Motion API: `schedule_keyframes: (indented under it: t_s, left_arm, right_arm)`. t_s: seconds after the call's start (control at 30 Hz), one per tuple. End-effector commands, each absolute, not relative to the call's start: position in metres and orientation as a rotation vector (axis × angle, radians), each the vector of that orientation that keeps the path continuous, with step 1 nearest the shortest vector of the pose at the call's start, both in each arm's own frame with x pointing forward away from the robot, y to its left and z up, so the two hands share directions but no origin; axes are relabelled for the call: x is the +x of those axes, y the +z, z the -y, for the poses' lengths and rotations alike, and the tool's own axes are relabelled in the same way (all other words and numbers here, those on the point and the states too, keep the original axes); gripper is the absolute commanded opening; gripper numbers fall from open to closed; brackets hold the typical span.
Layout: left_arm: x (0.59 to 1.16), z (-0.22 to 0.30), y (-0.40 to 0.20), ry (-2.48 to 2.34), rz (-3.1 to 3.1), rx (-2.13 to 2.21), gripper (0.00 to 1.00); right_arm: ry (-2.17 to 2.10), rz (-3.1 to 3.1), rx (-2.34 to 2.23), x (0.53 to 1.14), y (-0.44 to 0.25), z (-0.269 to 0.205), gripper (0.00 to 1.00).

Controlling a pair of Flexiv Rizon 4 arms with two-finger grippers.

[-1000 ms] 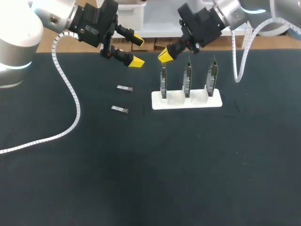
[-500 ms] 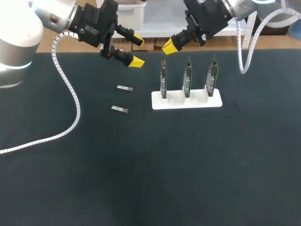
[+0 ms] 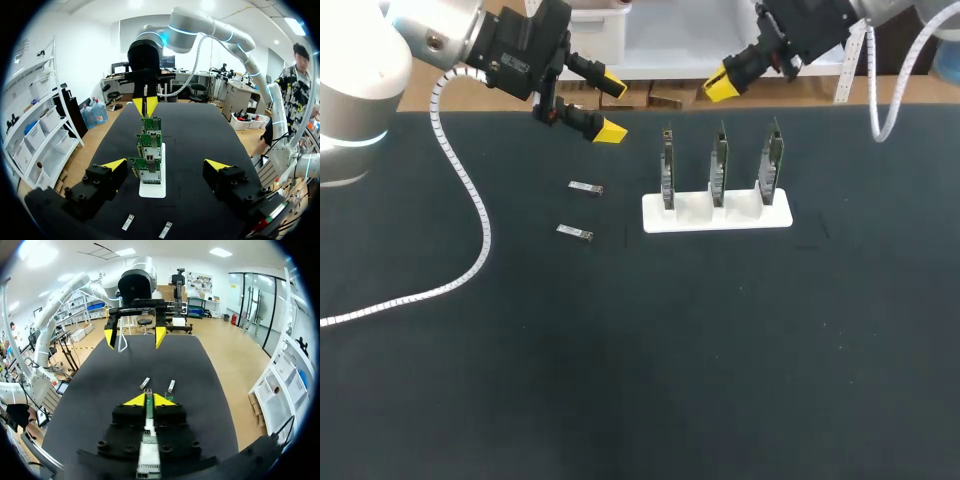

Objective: Pick up the optical module with the left hand, and insert it into the network port with the right hand.

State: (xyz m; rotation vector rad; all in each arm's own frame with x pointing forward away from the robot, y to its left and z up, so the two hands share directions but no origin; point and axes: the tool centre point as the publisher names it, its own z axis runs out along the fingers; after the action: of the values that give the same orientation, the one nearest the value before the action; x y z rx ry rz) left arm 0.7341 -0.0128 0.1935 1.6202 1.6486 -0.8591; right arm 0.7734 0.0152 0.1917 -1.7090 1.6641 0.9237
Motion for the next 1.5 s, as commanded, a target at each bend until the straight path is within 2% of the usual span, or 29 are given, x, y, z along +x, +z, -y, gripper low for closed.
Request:
schedule_keyframes:
  t_s: [0.03, 0.53, 1.5]
  left_arm:
    - [0.734, 0.013, 0.194, -0.858, -1.655, 1.623, 1.00]
    - [0.734, 0.013, 0.194, -0.858, -1.655, 1.623, 1.00]
    - [0.734, 0.013, 0.194, -0.858, -1.655, 1.623, 1.00]
  right_arm:
    - [0.894, -1.675, -1.693, 0.764, 0.196, -0.006, 1.00]
    - [0.872, -1.674, -1.735, 0.768, 0.196, 0.023, 1.00]
    - [0.923, -1.670, -1.807, 0.762, 0.188, 0.035, 1.00]
